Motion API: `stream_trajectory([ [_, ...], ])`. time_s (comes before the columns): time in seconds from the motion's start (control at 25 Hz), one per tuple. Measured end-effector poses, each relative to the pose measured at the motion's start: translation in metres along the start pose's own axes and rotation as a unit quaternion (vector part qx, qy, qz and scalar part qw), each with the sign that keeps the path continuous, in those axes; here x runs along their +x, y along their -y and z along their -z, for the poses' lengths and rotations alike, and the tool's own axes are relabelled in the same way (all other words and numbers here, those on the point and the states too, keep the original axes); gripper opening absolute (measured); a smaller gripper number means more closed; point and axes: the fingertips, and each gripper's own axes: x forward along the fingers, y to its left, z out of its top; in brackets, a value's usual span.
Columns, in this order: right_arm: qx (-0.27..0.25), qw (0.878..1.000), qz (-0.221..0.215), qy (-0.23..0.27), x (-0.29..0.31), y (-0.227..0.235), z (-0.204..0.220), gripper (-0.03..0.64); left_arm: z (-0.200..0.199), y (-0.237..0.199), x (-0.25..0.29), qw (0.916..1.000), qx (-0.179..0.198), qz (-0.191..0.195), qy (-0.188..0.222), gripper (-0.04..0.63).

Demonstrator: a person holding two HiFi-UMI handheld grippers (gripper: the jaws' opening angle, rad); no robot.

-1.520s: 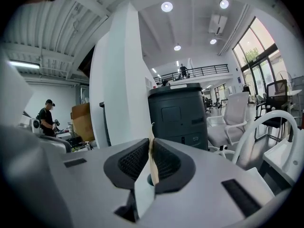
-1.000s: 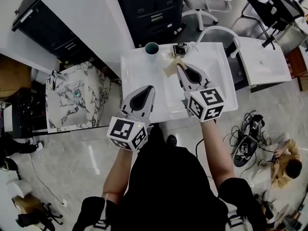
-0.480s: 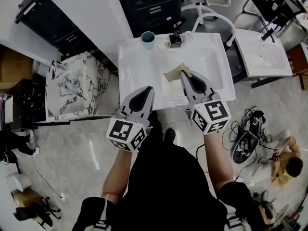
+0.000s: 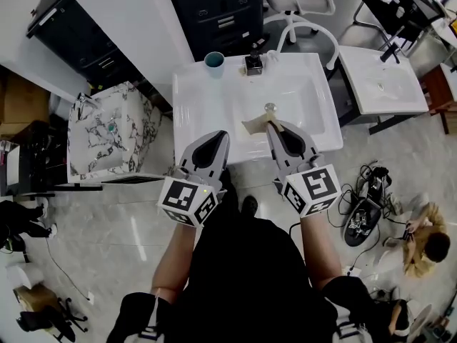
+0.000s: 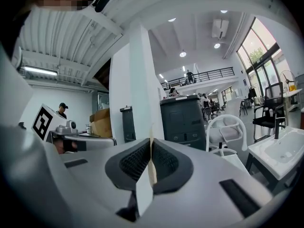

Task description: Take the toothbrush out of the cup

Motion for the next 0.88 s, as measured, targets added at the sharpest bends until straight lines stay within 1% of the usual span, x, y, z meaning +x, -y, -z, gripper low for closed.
stream_trajectory([
  [0.28,0.001,1.0,0.008,0.007,-0.011,0.002,-0.001,0.034,-0.001,0.006,-0.003,1.0,0.005,0.002,0.001,0.018],
  [0.88,-0.006,1.0,0.009,0.01,-0.02,0.006,-0.006,0.034,-0.002,0.016,0.0,0.9999,0.013,0.007,0.0,0.018],
])
